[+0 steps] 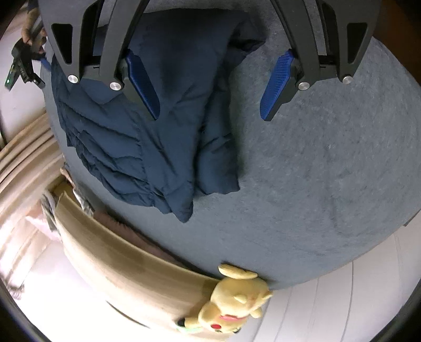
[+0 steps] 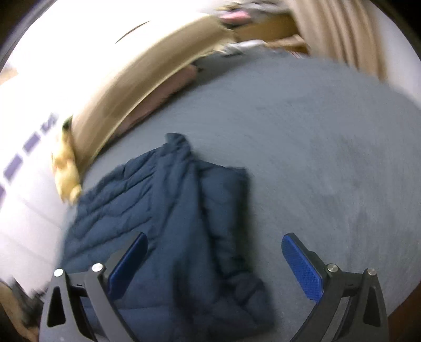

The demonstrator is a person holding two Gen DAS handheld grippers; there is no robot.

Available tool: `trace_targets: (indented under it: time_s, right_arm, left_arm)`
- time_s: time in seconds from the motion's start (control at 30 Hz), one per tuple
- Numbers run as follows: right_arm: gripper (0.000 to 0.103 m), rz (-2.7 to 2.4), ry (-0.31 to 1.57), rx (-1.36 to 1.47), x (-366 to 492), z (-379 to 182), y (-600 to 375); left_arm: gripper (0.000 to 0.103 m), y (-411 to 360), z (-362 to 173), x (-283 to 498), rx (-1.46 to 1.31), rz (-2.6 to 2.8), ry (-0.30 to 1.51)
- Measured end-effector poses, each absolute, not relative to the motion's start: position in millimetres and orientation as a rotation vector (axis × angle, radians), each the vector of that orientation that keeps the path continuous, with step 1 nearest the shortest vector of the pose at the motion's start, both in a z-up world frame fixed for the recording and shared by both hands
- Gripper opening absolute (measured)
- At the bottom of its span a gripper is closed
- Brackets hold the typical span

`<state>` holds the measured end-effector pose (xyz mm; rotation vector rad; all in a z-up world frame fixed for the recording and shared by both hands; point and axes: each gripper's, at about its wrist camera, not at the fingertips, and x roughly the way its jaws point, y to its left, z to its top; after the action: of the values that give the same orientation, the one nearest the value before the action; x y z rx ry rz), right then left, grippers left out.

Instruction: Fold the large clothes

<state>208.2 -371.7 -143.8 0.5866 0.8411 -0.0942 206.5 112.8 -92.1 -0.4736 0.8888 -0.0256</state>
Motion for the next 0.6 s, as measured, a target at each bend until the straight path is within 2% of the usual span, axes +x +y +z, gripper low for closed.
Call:
trace_targets:
  time_s: [0.1,0.23,0.3,0.33,0.37,0.4,0.43,0.47,0.5,0.6]
  right_arm:
    - [0.100,-0.042,0.842,0.668,196,-154,-382]
    - [0.094,0.070,0.814,0.640,204,-136,-375]
    - [0.092,0.079,0.870,0.608,217,-139,-369]
    - [0.086,0.085,0.916,0.602,224,-147,-366]
    - [0.054,0.088,0.956,0.607,229,-156,-363]
    - [0.038,0.097,0.994,0.595,234,-164,-358]
    - [0.033,0.097,0.990,0.569,233,-163,-353]
    - [0.024,0.090,0.976,0.523,231,-156,-346]
    - [0.020,0.081,0.959,0.485,228,-148,-340]
    - [0.020,0.055,0.986,0.451,238,-156,-339]
  left_arm:
    - [0.079,110,-93,201,-0.473,-0.064,0.886]
    - [0.079,112,-77,214,-0.457,-0.092,0.858]
    - [0.079,108,-81,222,-0.453,-0.112,0.889]
    - [0.076,104,-91,226,-0.436,-0.095,0.929]
    - [0.064,101,-97,226,-0.426,-0.088,0.947]
    - [0.033,97,-105,227,-0.404,-0.092,0.977]
    - [0.030,94,-110,227,-0.389,-0.084,0.991]
    - [0.027,92,-108,224,-0.374,-0.067,0.977]
    - [0.023,90,-106,222,-0.355,-0.055,0.975]
    - [0.021,87,-116,225,-0.353,-0.044,0.992]
